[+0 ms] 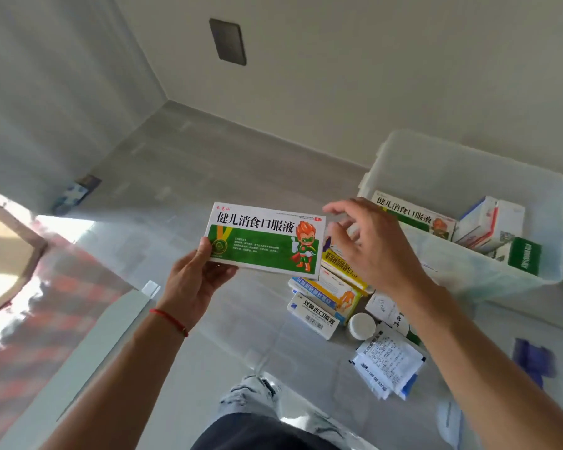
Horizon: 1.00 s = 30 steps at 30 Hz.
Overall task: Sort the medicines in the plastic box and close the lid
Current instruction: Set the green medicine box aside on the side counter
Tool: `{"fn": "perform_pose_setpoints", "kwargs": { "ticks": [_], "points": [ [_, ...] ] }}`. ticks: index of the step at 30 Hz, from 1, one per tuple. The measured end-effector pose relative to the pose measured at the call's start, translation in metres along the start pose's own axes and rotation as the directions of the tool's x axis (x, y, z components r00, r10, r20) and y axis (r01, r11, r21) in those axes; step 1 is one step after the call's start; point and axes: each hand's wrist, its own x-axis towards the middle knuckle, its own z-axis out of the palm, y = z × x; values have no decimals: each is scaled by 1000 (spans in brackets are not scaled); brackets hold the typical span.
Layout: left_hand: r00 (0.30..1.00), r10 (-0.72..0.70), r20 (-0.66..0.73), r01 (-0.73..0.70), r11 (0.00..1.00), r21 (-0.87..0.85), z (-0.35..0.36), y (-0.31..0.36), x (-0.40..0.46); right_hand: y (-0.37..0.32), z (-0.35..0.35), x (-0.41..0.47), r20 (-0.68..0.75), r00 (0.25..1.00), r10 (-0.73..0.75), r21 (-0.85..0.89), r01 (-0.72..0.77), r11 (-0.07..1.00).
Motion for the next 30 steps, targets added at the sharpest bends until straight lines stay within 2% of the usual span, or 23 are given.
{"fn": "perform_pose_setpoints", "kwargs": {
  "ticks": [3,5,8,13,18,21,25,28,30],
  "points": [
    [998,33,-58,-34,999,-4,-25,5,-12,-7,39,-3,157,976,151,52,-161,986],
    [995,52,-80,-52,999,2,-40,9,-14,-14,62,-4,252,947,197,161,-242,957],
    [993,87,-79,-85,996,30,-65,19,-5,-29,95,0,331,910,249,236,-335,912],
    [998,46,-43,-41,994,102,-115,52,38,-66,159,31,392,798,458,413,-598,687],
    [999,28,-35,-17,961,277,-203,109,115,-123,259,88,423,725,543,497,-687,530],
    [996,61,-71,-22,888,459,-259,146,162,-163,327,124,420,671,611,537,-727,428],
    [973,164,-160,-2,703,711,-327,189,220,-213,404,165,470,626,623,530,-764,368],
    [966,199,-166,25,565,825,-365,217,254,-239,451,187,516,593,618,516,-791,328],
    [967,188,-173,51,523,851,-381,231,271,-245,476,198,543,564,623,518,-808,280]
  ]
}}
